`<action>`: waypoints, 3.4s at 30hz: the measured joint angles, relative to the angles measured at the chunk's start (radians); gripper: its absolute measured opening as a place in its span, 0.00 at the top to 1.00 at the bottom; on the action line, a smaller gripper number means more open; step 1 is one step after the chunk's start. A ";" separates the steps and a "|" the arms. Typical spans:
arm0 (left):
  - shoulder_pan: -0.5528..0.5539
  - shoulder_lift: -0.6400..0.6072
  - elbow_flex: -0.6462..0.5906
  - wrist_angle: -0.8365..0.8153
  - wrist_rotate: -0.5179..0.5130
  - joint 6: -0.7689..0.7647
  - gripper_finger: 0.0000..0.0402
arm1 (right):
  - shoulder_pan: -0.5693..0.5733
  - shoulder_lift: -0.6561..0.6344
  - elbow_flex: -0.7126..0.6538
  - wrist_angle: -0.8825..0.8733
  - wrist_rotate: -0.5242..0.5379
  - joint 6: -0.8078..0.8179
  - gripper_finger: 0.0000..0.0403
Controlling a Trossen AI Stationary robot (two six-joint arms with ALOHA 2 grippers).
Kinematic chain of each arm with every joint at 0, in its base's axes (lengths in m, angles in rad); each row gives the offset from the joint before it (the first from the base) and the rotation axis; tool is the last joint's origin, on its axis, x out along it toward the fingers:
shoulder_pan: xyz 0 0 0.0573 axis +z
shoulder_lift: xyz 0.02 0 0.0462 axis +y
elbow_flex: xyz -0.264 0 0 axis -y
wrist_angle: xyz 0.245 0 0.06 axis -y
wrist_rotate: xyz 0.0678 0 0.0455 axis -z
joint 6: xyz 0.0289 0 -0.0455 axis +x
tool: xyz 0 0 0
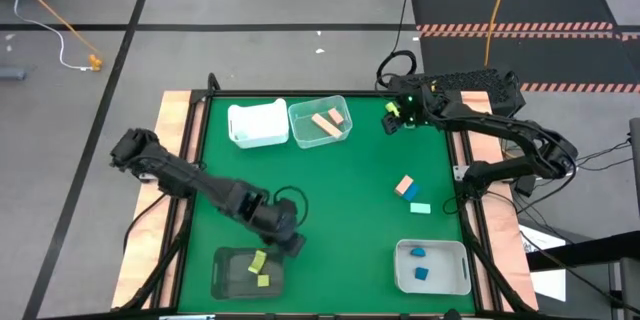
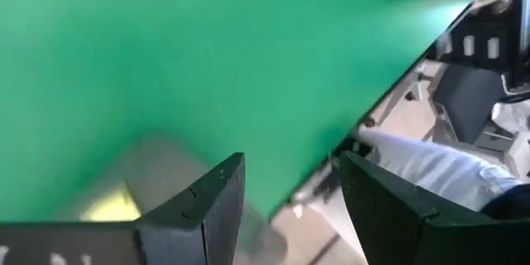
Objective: Sort & place blocks by color
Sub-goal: Put the yellow block into the black bin
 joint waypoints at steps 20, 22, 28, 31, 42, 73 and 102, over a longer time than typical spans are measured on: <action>0.450 0.000 0.000 -0.001 0.116 0.643 0.51 | -0.023 0.212 0.000 0.126 0.058 0.058 0.39; 0.464 0.000 0.000 -0.001 0.117 0.688 0.51 | -0.035 0.212 0.000 0.128 0.115 0.055 0.39; 0.507 -0.001 0.000 -0.003 0.117 0.801 0.51 | -0.088 0.219 0.000 0.125 0.094 0.016 0.39; 0.531 -0.001 0.000 -0.004 0.117 0.843 0.51 | -0.106 0.238 0.000 0.124 0.078 0.015 0.39; 0.606 -0.001 0.000 -0.010 0.117 0.929 0.51 | -0.112 0.353 0.002 0.149 0.080 0.015 0.42; 0.616 -0.001 0.000 0.393 -0.089 1.436 0.51 | -0.074 0.076 -0.002 0.220 -0.611 0.253 0.72; 0.567 0.091 0.002 0.648 -0.045 2.238 0.51 | 0.228 -0.003 -0.001 0.498 -0.867 0.584 0.72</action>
